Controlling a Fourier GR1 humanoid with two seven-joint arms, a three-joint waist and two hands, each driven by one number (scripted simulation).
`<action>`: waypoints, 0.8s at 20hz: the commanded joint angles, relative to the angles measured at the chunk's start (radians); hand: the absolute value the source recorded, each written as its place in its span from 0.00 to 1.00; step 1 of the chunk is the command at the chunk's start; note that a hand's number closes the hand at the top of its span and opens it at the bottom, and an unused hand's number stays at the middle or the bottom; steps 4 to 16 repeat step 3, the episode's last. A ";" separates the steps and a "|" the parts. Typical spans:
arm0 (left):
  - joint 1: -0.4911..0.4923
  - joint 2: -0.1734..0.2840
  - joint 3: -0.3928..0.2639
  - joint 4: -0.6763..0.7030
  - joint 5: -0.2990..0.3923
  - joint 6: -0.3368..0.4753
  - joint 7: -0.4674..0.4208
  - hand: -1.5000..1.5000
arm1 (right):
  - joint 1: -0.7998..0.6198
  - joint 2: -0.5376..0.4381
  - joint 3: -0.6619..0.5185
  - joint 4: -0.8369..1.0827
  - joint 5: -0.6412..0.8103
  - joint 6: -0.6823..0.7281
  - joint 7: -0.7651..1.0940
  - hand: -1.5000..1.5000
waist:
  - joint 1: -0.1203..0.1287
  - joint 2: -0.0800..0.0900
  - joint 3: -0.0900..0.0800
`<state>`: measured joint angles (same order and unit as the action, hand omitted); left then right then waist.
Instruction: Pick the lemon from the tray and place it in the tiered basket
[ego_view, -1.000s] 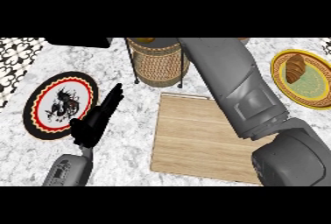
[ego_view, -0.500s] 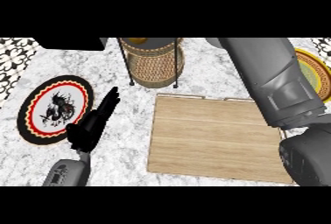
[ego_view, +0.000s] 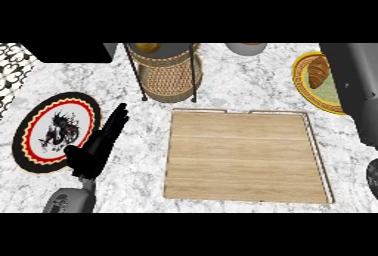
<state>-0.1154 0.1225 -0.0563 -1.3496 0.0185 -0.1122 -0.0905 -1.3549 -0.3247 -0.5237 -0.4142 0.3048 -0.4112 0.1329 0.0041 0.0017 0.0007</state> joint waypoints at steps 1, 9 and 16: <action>0.052 0.017 0.009 -0.018 0.014 -0.026 -0.014 0.50 | 0.108 -0.093 0.000 -0.061 -0.031 0.124 -0.021 0.00 | -0.008 -0.005 0.000; -0.004 0.019 0.028 -0.030 0.029 -0.019 0.044 0.50 | 0.143 -0.138 -0.005 -0.091 -0.059 0.215 -0.007 0.00 | -0.013 -0.006 0.000; -0.004 0.019 0.028 -0.030 0.029 -0.019 0.044 0.50 | 0.143 -0.138 -0.005 -0.091 -0.059 0.215 -0.007 0.00 | -0.013 -0.006 0.000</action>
